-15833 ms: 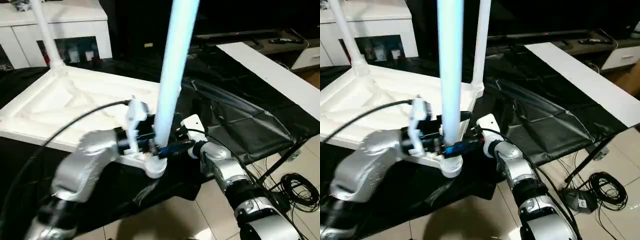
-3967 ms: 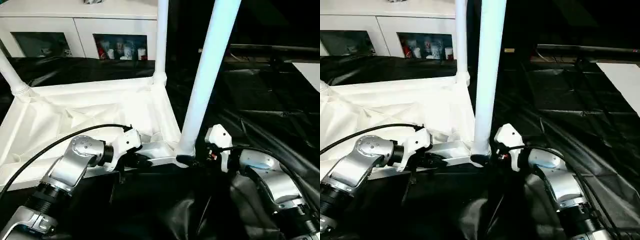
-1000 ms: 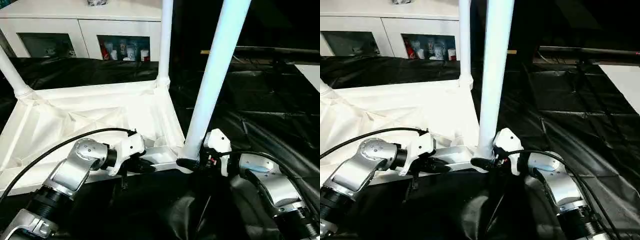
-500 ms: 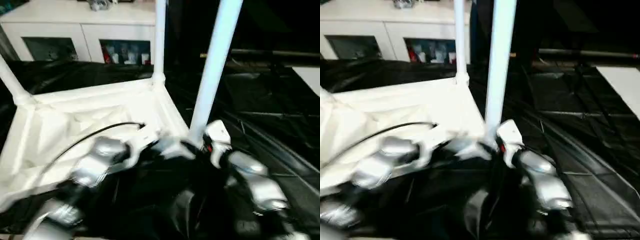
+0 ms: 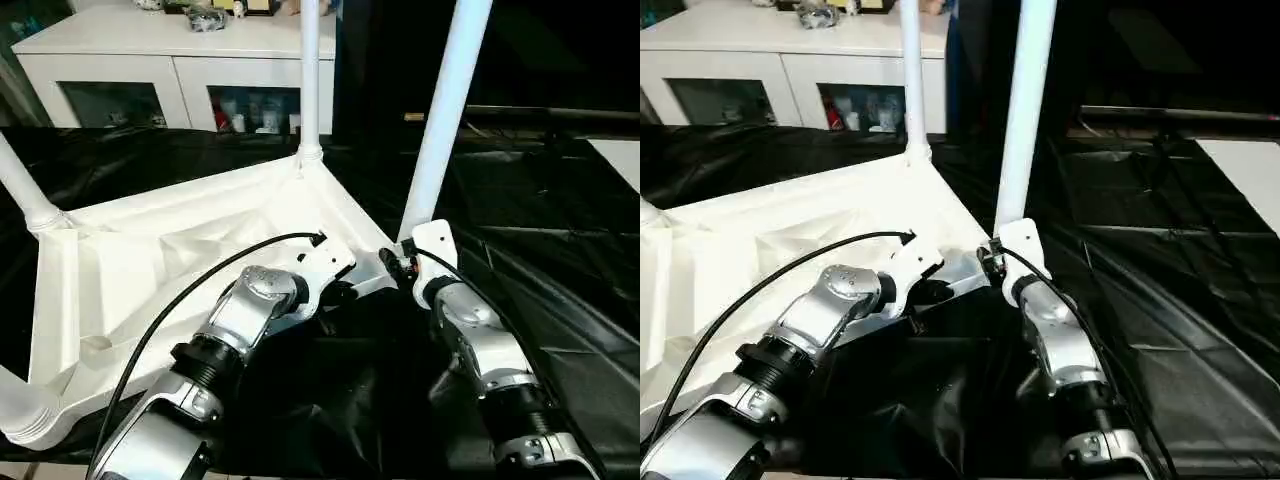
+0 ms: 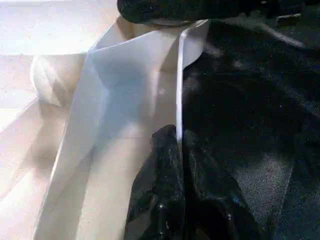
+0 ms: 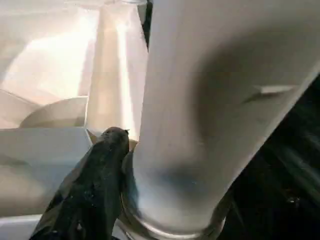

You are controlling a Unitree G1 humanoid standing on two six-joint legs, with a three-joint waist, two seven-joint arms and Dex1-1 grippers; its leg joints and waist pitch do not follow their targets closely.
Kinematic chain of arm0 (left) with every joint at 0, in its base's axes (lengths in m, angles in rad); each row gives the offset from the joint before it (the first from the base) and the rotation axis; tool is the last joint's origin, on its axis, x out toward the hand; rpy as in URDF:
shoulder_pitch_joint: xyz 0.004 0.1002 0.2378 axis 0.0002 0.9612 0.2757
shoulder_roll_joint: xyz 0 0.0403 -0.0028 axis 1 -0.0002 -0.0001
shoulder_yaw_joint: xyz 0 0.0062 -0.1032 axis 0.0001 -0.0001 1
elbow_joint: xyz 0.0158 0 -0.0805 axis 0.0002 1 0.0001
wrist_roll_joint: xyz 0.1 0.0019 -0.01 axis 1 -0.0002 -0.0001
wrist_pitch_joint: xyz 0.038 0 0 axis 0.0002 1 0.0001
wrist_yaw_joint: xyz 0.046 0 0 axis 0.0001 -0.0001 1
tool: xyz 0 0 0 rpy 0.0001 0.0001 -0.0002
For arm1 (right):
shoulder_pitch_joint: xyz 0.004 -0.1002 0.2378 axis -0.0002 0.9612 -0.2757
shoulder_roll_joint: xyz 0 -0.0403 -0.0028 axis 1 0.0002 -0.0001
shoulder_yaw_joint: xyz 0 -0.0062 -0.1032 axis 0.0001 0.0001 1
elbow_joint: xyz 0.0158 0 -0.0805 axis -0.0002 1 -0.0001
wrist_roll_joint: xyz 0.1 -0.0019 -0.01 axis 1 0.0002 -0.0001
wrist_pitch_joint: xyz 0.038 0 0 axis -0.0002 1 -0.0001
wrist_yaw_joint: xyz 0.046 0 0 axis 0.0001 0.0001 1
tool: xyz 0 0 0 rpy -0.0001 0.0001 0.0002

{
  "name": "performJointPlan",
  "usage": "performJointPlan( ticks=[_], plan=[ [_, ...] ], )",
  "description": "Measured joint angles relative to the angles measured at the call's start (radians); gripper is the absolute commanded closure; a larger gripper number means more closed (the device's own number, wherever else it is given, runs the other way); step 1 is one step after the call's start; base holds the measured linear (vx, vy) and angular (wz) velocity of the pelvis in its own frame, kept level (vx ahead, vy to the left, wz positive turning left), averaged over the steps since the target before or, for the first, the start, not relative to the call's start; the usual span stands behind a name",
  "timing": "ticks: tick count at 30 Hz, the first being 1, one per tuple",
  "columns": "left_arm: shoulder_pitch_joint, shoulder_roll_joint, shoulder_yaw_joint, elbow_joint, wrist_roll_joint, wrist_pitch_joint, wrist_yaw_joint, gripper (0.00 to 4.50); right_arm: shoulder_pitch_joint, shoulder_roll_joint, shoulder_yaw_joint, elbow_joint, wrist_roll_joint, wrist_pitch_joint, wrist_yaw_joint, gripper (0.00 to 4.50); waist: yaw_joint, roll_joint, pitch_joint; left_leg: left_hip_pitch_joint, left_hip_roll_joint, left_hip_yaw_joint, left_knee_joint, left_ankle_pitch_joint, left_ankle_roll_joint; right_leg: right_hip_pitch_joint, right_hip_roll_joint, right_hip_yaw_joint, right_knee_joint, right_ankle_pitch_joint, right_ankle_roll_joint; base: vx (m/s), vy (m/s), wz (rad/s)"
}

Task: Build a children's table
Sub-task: Rotate leg to tighten

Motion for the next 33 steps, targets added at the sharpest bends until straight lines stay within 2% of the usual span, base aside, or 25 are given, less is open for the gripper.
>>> performJointPlan(
  ticks=[3,4,8,12,15,19,22,23,25,28,30,33],
  plan=[
    [0.004,0.027,0.008,-0.007,0.002,-0.019,-0.002,4.5,0.021,-0.001,0.0,-0.039,0.029,-0.02,0.061,0.97,-0.006,-0.001,0.001,0.0,0.001,0.0,-0.004,0.001,-0.001,-0.002,0.001,-0.001,0.0,0.0,0.0,0.0,0.0,0.0],
    [0.012,0.036,0.007,-0.019,0.002,-0.025,-0.008,4.5,0.024,-0.006,0.002,-0.048,0.04,-0.02,0.082,0.73,-0.009,-0.001,0.001,0.0,0.001,0.0,-0.005,0.001,-0.002,-0.003,0.001,-0.001,0.0,0.0,0.0,0.0,0.0,0.0],
    [0.057,0.122,0.011,-0.096,-0.01,-0.047,-0.087,4.5,0.054,-0.1,0.039,-0.11,0.091,-0.019,0.274,0.67,-0.019,-0.003,0.002,-0.004,0.003,-0.001,-0.012,0.003,-0.005,-0.007,0.003,-0.004,0.0,0.002,-0.002,0.0,0.0,0.0],
    [0.109,0.209,0.021,-0.173,-0.049,-0.098,-0.224,4.5,0.081,-0.219,0.085,-0.15,0.123,-0.035,0.475,0.67,-0.015,0.0,0.002,-0.017,0.005,-0.001,-0.012,0.009,0.002,-0.019,0.005,-0.005,0.002,-0.002,-0.002,0.013,-0.001,0.0],
    [0.136,0.258,0.026,-0.213,-0.078,-0.112,-0.312,4.5,0.088,-0.244,0.103,-0.158,0.13,-0.058,0.549,0.67,-0.014,0.0,0.002,-0.02,0.005,-0.001,-0.011,0.009,0.006,-0.024,0.005,-0.006,0.002,-0.004,-0.005,0.06,0.002,0.0],
    [0.163,0.298,0.017,-0.262,-0.097,-0.113,-0.386,4.5,0.107,-0.256,0.133,-0.158,0.133,-0.078,0.619,0.67,0.003,0.0,0.002,-0.026,0.005,-0.001,-0.008,0.008,0.007,-0.027,0.004,-0.006,0.002,-0.004,-0.006,0.0,0.0,0.0],
    [0.183,0.324,0.017,-0.284,-0.112,-0.113,-0.412,4.5,0.113,-0.28,0.136,-0.158,0.137,-0.085,0.666,0.67,0.003,-0.001,0.003,-0.026,0.005,-0.001,-0.005,0.008,0.008,-0.027,0.003,-0.005,0.003,-0.004,-0.006,0.0,0.0,0.0],
    [0.184,0.328,0.017,-0.285,-0.115,-0.113,-0.416,4.5,0.113,-0.283,0.136,-0.159,0.139,-0.085,0.674,0.83,0.003,-0.001,0.003,-0.026,0.005,-0.001,-0.004,0.008,0.007,-0.027,0.003,-0.005,0.004,-0.004,-0.006,0.0,0.0,0.0],
    [0.19,0.334,0.017,-0.29,-0.119,-0.113,-0.42,4.5,0.116,-0.287,0.143,-0.159,0.145,-0.086,0.688,0.83,0.002,-0.002,0.004,-0.025,0.006,-0.001,-0.003,0.009,0.006,-0.026,0.003,-0.005,0.005,-0.003,-0.006,0.0,0.0,0.0],
    [0.197,0.337,0.017,-0.298,-0.12,-0.113,-0.427,4.5,0.118,-0.299,0.153,-0.159,0.155,-0.097,0.705,1.23,0.001,-0.002,0.004,-0.023,0.006,-0.001,-0.003,0.009,0.006,-0.025,0.003,-0.005,0.006,-0.003,-0.006,0.0,0.0,0.0],
    [0.197,0.339,0.018,-0.298,-0.122,-0.113,-0.43,4.5,0.118,-0.303,0.153,-0.159,0.159,-0.102,0.716,1.26,0.001,-0.002,0.004,-0.023,0.006,-0.001,-0.003,0.009,0.006,-0.025,0.003,-0.005,0.006,-0.003,-0.006,0.0,0.0,0.0],
    [0.201,0.344,0.019,-0.304,-0.124,-0.113,-0.435,4.5,0.118,-0.305,0.153,-0.159,0.164,-0.106,0.731,1.59,0.0,-0.002,0.004,-0.023,0.006,-0.001,-0.003,0.009,0.006,-0.025,0.003,-0.005,0.006,-0.003,-0.006,0.0,0.0,0.0]
  ],
)
